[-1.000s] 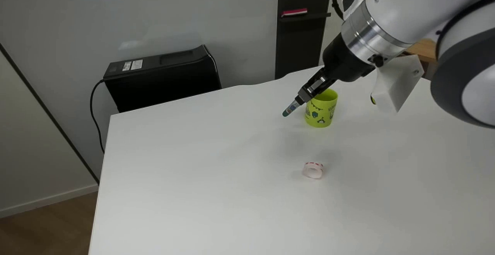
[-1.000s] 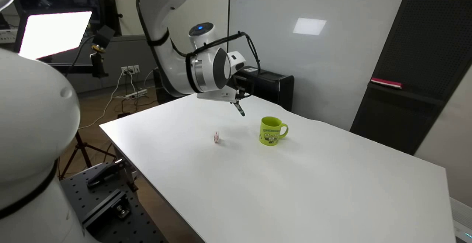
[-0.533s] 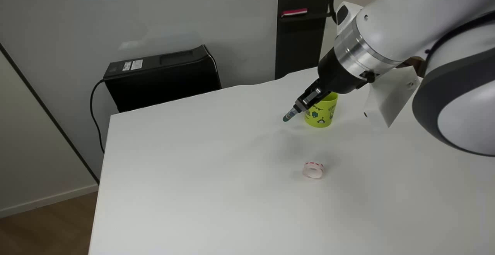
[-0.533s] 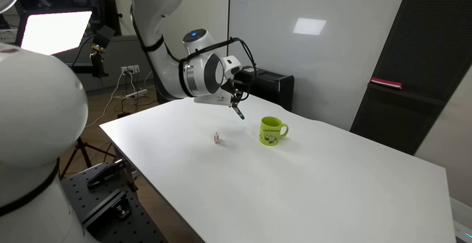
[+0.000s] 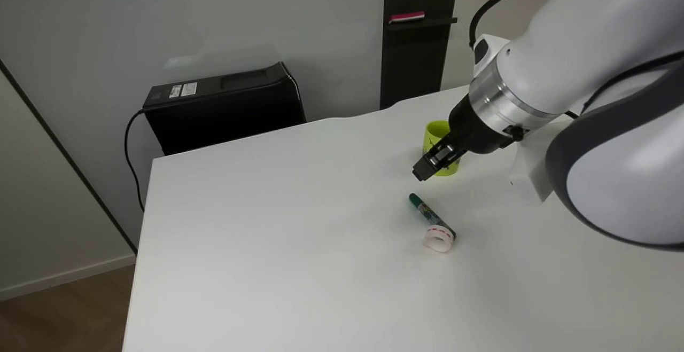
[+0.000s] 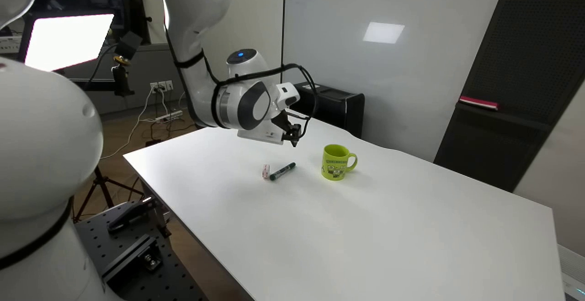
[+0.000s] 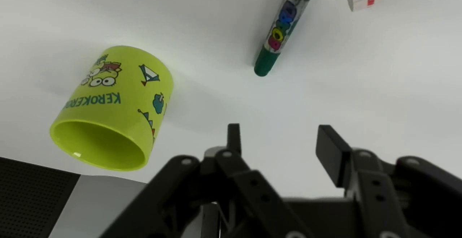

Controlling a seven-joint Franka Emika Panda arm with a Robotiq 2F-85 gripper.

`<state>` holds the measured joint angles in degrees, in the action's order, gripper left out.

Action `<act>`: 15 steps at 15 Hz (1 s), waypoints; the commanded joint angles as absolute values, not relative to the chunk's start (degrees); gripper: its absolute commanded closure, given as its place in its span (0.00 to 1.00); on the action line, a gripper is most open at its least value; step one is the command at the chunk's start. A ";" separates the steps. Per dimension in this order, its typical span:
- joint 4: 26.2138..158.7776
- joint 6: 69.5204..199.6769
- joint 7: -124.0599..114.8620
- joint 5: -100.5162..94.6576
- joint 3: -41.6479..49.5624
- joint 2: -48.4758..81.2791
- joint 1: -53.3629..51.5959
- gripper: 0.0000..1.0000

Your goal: Remove the marker from the mug and put it on the table

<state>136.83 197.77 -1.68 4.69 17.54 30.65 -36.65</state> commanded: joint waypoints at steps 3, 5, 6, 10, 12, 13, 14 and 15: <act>137.45 194.73 1.07 7.12 12.45 29.04 -30.42 0.01; 136.79 189.10 0.91 7.36 12.50 27.88 -29.30 0.00; 136.33 185.69 0.59 7.33 13.50 27.24 -29.37 0.00; 134.39 175.71 -2.84 4.06 16.63 24.87 -29.02 0.00; 133.52 171.58 -4.49 1.76 16.44 23.18 -27.50 0.00; 133.16 169.80 -5.22 0.73 15.66 22.30 -26.28 0.00; 132.88 168.18 -6.12 -0.40 15.17 21.40 -25.38 0.00; 132.61 166.84 -6.70 -1.37 14.25 20.50 -24.11 0.00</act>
<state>133.26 171.62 -2.84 2.12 16.21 23.85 -27.18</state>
